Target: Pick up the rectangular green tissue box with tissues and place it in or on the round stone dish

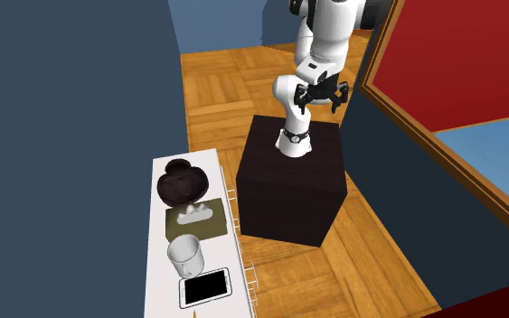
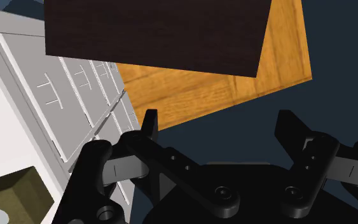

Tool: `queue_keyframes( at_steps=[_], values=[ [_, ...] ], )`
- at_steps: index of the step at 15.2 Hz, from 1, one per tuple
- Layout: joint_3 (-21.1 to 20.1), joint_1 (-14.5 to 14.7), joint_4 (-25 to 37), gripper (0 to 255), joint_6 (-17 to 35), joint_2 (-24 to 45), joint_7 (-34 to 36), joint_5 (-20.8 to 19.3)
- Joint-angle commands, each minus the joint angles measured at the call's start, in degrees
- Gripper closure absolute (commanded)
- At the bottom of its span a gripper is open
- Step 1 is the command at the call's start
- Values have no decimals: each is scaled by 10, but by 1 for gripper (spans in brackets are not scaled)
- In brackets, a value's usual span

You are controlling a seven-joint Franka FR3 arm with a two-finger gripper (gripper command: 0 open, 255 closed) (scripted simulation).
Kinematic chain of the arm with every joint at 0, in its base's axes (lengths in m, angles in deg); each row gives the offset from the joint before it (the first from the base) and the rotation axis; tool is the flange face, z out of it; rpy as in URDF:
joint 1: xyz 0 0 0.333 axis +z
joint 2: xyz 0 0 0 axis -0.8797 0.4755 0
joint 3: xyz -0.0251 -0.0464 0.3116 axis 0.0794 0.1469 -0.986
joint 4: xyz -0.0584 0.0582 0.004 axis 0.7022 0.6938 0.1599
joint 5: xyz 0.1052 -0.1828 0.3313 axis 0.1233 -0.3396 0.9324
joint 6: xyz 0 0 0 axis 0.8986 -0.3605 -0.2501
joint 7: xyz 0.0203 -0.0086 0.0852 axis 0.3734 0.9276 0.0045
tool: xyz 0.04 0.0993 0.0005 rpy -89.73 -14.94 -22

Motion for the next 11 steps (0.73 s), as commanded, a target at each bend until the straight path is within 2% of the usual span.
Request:
queue_keyframes(
  at_steps=[1,11],
  values=[
    [0,0,0,0,0,0,0,0],
    [19,-47,33,0,137,169,-21,-89]
  ],
)
